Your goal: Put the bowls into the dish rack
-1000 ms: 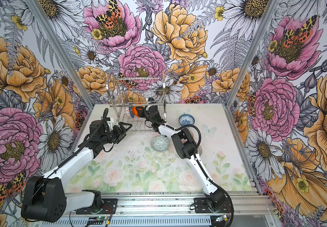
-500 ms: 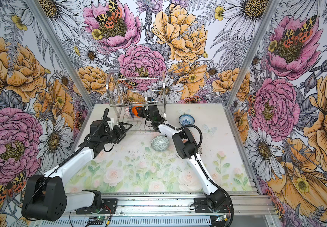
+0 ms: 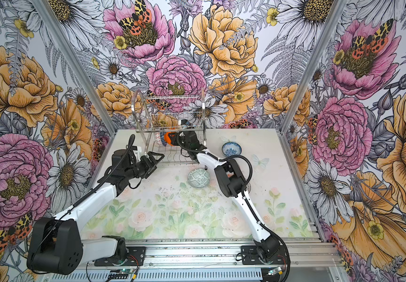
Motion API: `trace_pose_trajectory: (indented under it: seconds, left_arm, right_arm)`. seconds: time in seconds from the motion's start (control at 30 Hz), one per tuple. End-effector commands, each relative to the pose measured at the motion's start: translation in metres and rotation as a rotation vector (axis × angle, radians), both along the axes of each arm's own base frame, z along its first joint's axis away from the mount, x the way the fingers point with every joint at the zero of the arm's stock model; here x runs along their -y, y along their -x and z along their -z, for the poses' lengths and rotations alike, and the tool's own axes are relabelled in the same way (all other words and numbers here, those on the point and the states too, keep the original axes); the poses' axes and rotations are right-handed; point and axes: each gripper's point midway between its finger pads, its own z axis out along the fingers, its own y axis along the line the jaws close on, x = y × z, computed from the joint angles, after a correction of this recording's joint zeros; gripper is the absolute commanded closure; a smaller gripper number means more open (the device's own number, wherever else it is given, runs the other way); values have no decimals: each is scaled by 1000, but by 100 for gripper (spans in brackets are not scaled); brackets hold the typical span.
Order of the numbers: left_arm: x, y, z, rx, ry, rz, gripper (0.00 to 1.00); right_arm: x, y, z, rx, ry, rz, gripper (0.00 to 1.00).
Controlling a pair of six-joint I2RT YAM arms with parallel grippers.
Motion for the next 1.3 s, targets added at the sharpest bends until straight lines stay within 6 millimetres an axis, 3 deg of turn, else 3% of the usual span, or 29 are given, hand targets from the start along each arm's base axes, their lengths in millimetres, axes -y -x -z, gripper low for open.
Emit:
trace_pose_trajectory:
  seconds: [0.0, 1.27]
  left_arm:
    - [0, -1, 5, -2, 8, -6, 1]
    - [-2, 1, 0, 14, 8, -9, 1]
  right_arm:
    - [11, -1, -5, -29, 77, 15, 89]
    - [5, 7, -27, -16, 46, 1, 76]
